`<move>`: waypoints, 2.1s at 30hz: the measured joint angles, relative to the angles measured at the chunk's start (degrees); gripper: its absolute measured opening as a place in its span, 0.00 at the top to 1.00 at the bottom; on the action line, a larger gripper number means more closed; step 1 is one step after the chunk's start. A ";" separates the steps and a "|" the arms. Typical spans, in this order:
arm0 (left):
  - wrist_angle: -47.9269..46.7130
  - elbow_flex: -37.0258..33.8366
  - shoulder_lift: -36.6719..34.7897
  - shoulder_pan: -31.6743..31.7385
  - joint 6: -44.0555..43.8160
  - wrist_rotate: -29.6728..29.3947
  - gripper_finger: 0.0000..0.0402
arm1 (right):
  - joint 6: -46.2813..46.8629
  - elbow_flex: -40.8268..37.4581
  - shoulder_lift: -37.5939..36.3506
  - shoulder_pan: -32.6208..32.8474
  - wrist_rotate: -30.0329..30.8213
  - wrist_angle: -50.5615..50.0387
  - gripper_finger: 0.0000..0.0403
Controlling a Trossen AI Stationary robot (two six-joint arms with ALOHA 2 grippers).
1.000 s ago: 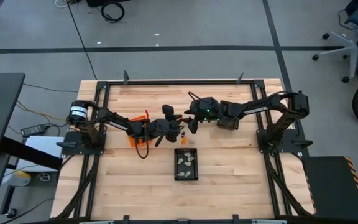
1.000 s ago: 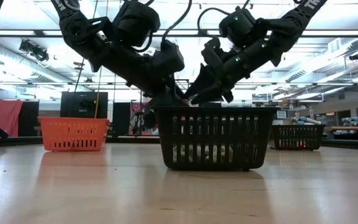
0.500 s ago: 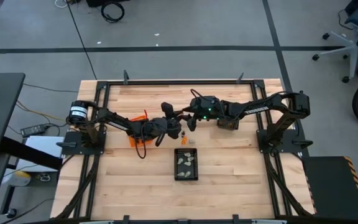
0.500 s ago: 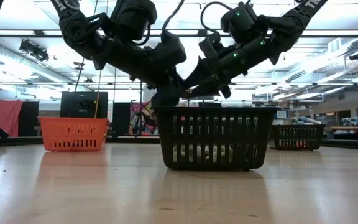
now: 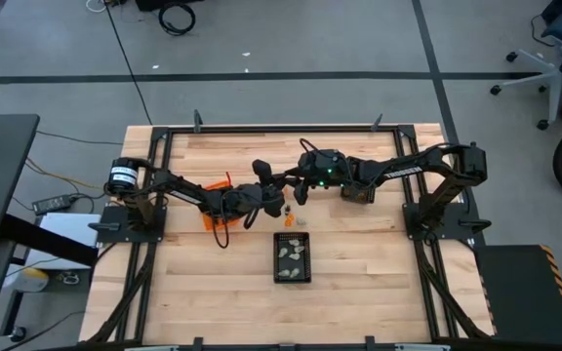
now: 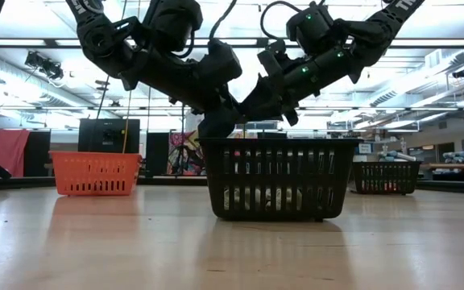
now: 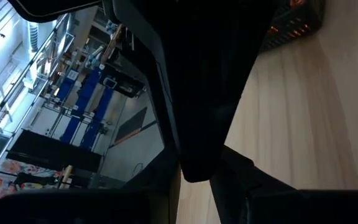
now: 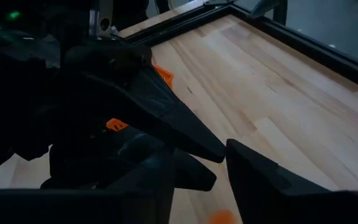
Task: Sort Halloween decoration
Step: Put the orange pumpkin toy into the top black bin
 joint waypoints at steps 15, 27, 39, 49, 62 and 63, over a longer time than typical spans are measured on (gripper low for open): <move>-23.43 -0.02 -0.46 -2.25 -21.91 7.34 0.82 | -8.81 -1.08 0.64 1.20 -7.33 -15.81 0.67; -43.29 0.00 -8.90 -4.17 -33.43 27.46 0.82 | -14.91 -1.51 2.58 3.56 -9.37 -15.29 0.64; -51.08 -0.38 -14.60 -17.55 -49.30 39.83 0.75 | -15.07 -1.42 2.10 2.83 -4.36 -15.84 0.64; -45.55 -0.43 -8.64 -24.46 -54.41 31.32 0.51 | -15.57 -1.44 2.08 2.75 -4.58 -14.76 0.64; -41.92 -0.29 -3.01 -24.65 -54.09 31.46 0.50 | -15.57 -1.46 2.03 2.97 -4.71 -16.37 0.64; -42.51 -0.28 -2.80 -24.63 -53.67 31.53 0.51 | -15.51 -1.46 2.03 2.97 -4.71 -16.58 0.64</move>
